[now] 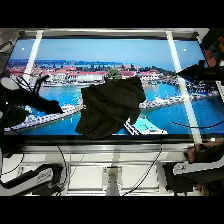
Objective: Fold the clothes and pants, and hang the long-sleeved shirts on hangers.
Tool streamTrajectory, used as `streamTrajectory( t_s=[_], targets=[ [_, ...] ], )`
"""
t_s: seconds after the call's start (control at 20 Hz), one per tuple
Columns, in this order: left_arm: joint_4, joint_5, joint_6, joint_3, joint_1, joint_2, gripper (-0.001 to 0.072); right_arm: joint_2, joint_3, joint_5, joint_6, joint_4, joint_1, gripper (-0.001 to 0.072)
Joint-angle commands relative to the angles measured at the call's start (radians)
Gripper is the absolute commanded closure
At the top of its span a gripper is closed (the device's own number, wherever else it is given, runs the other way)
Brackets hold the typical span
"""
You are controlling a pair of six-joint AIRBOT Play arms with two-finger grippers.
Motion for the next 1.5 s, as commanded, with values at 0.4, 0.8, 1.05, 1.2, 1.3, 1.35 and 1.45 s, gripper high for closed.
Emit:
streamTrajectory(
  t_s=[0.4, 0.8, 1.05, 1.2, 1.3, 1.35, 1.45],
  targets=[
    [-0.14, 0.114, 0.228, -0.176, -0.04, -0.068, 0.0266, 0.005, -0.002, -0.152, 0.019, -0.094, 0.142, 0.0304],
    [-0.167, 0.132, 0.23, -0.176, -0.06, -0.233, 0.0266, 0.005, -0.002, -0.138, 0.019, -0.001, 0.142, 0.0304],
    [-0.177, 0.132, 0.245, -0.175, -0.118, -0.252, 0.0399, 0.005, -0.002, -0.137, 0.019, -0.001, 0.142, 0.0305],
    [-0.206, 0.09, 0.255, -0.172, -0.124, -0.25, 0.0685, 0.005, -0.002, -0.142, 0.019, 0.016, 0.142, 0.0309],
    [-0.229, 0.053, 0.254, -0.154, -0.124, -0.232, 0.0686, 0.005, -0.002, -0.14, 0.019, 0.039, 0.142, 0.0531],
    [-0.228, 0.053, 0.251, -0.135, -0.124, -0.21, 0.0687, 0.005, -0.002, -0.14, 0.019, 0.039, 0.142, 0.0691],
    [-0.206, 0.08, 0.232, -0.078, -0.114, -0.163, 0.0687, 0.005, -0.005, -0.135, 0.019, 0.007, 0.142, 0.0694]
  ],
)
